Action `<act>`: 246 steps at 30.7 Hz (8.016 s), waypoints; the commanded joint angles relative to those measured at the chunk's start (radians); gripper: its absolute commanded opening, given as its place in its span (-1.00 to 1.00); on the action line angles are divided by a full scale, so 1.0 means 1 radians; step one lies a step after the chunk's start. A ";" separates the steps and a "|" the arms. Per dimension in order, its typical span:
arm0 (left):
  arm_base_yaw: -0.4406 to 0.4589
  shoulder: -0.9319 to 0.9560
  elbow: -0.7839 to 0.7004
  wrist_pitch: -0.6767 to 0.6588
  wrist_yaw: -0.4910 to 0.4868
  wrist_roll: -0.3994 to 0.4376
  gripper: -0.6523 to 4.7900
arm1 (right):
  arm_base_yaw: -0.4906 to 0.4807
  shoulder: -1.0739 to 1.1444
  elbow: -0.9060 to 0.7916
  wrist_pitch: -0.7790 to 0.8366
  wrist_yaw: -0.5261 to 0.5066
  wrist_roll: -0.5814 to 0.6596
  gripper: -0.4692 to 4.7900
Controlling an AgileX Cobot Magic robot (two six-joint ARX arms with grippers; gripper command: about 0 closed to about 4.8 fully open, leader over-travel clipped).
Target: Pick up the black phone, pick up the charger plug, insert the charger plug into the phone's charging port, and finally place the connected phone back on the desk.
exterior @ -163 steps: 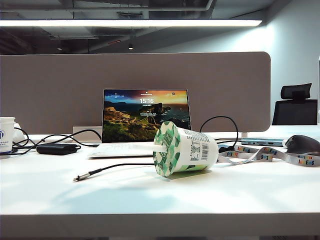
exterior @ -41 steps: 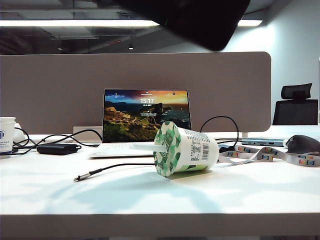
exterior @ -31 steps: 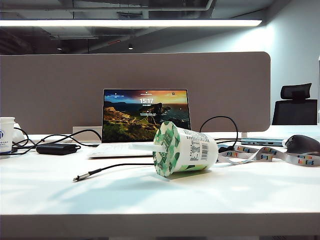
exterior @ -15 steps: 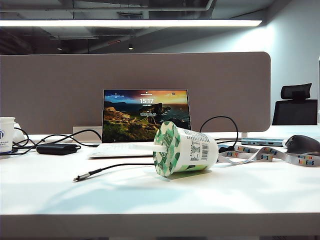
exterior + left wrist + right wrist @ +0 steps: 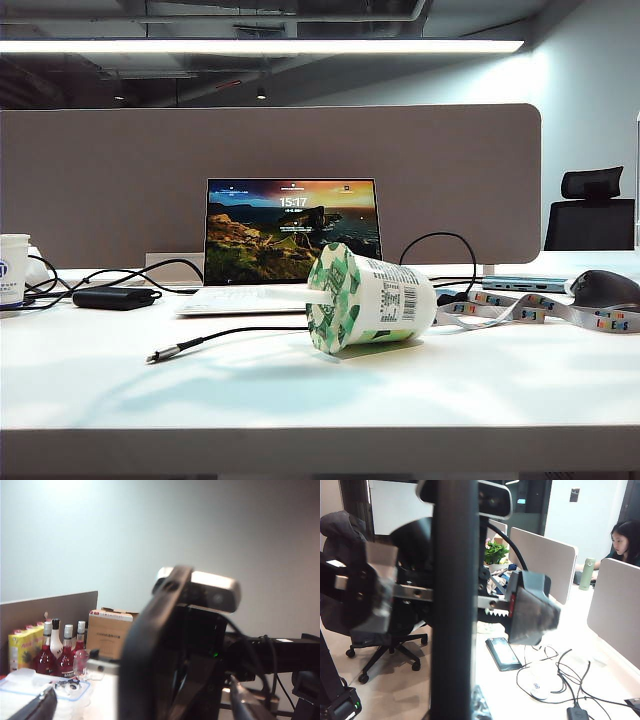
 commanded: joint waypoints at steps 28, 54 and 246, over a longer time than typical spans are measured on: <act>-0.002 -0.004 0.005 0.025 -0.020 -0.023 -0.04 | 0.047 0.031 0.008 0.082 0.002 0.043 -0.84; 0.066 -0.006 0.005 0.018 -0.014 0.096 -0.78 | 0.021 -0.008 0.008 0.003 0.100 0.072 0.19; 0.180 -0.423 0.005 -0.917 -0.676 0.709 -0.78 | 0.351 0.992 0.453 -0.674 0.744 1.209 -0.04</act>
